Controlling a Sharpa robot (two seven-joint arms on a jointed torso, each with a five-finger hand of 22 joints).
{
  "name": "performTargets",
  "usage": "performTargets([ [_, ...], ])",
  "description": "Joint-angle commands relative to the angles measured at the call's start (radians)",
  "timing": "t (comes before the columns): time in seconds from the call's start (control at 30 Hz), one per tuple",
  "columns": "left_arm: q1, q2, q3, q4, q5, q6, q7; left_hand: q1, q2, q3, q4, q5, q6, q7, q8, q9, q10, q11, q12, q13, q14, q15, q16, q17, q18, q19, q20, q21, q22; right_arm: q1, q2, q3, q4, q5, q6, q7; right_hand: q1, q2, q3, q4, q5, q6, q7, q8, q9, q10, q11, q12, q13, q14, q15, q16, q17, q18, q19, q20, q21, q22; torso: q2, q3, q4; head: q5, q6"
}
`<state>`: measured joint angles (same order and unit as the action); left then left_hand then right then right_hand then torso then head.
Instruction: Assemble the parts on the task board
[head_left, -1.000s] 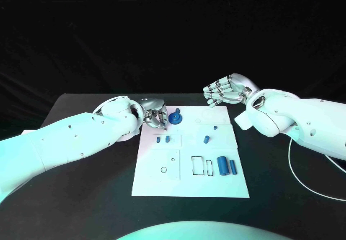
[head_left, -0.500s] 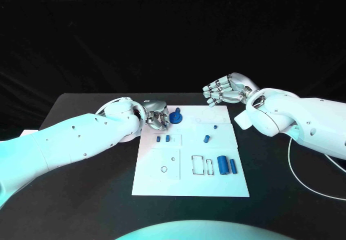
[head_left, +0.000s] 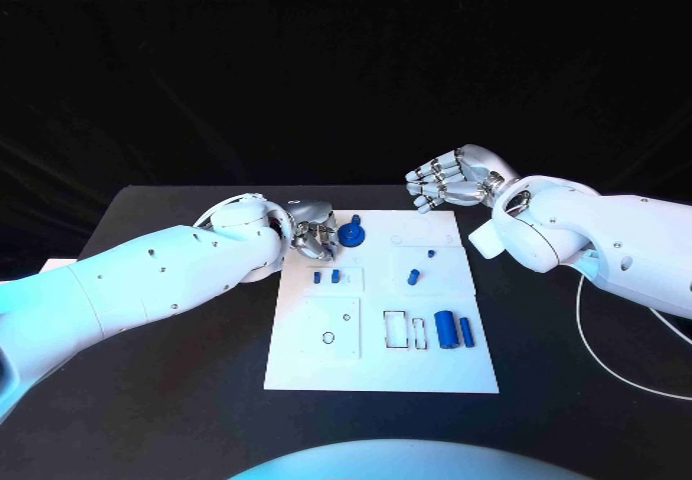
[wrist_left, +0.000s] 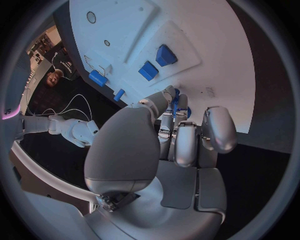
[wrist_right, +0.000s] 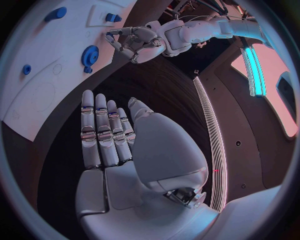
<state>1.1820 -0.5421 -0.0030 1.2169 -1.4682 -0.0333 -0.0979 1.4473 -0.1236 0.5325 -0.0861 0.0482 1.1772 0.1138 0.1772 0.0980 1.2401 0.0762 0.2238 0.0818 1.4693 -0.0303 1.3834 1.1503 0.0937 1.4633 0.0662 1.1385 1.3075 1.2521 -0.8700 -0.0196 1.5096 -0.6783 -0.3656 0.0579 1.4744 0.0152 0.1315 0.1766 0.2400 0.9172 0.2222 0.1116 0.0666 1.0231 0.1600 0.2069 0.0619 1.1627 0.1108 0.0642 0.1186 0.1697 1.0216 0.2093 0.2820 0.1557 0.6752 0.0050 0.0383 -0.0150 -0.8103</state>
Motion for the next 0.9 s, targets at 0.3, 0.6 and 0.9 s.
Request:
performTargets([
  [0.3,-0.006,0.009,-0.003,-0.005,0.003,0.026,-0.005,0.001,0.012,0.004,-0.003,0.004,0.003,0.0,0.001,0.001,0.035,-0.035,0.0,0.04,0.012,-0.006,0.002,-0.002,-0.008,0.001,-0.002,0.007,0.046,0.0,0.002,0.0,0.002,-0.001,0.008,0.012,-0.015,0.0,0.007,-0.001,0.006,0.004,0.005,-0.004,-0.002,0.004,0.003,-0.008,-0.001,-0.001,0.001,-0.001,-0.003,0.012,0.006,0.001,-0.006,-0.003,0.0,0.0005,0.0006,0.0,-0.002],
  [0.6,-0.006,0.009,-0.003,-0.005,0.003,0.032,-0.007,0.001,0.012,0.004,-0.003,0.004,0.003,0.0,0.001,0.001,0.035,-0.035,0.0,0.04,0.012,-0.006,0.002,-0.002,-0.008,0.002,-0.002,0.008,0.046,0.0,0.0,0.0,0.002,-0.001,0.008,0.011,-0.015,0.0,0.007,-0.001,0.006,0.004,0.005,-0.004,-0.002,0.004,0.003,-0.008,-0.001,-0.001,0.001,-0.001,-0.003,0.012,0.006,0.001,-0.006,-0.003,0.0,0.0006,0.0002,-0.001,-0.003],
  [0.9,-0.006,0.009,-0.003,-0.004,0.003,0.044,-0.01,0.0,0.012,0.005,-0.003,0.003,0.003,0.0,0.001,0.001,0.036,-0.035,-0.001,0.04,0.012,-0.006,0.002,-0.002,-0.009,0.002,-0.002,0.01,0.048,0.0,0.001,0.0,0.002,0.0,0.01,0.011,-0.015,0.0,0.007,-0.001,0.006,0.004,0.005,-0.004,-0.002,0.004,0.003,-0.008,-0.001,-0.001,0.001,-0.001,-0.003,0.012,0.006,0.001,-0.006,-0.003,0.0,0.0003,0.0004,0.0,-0.005],
])
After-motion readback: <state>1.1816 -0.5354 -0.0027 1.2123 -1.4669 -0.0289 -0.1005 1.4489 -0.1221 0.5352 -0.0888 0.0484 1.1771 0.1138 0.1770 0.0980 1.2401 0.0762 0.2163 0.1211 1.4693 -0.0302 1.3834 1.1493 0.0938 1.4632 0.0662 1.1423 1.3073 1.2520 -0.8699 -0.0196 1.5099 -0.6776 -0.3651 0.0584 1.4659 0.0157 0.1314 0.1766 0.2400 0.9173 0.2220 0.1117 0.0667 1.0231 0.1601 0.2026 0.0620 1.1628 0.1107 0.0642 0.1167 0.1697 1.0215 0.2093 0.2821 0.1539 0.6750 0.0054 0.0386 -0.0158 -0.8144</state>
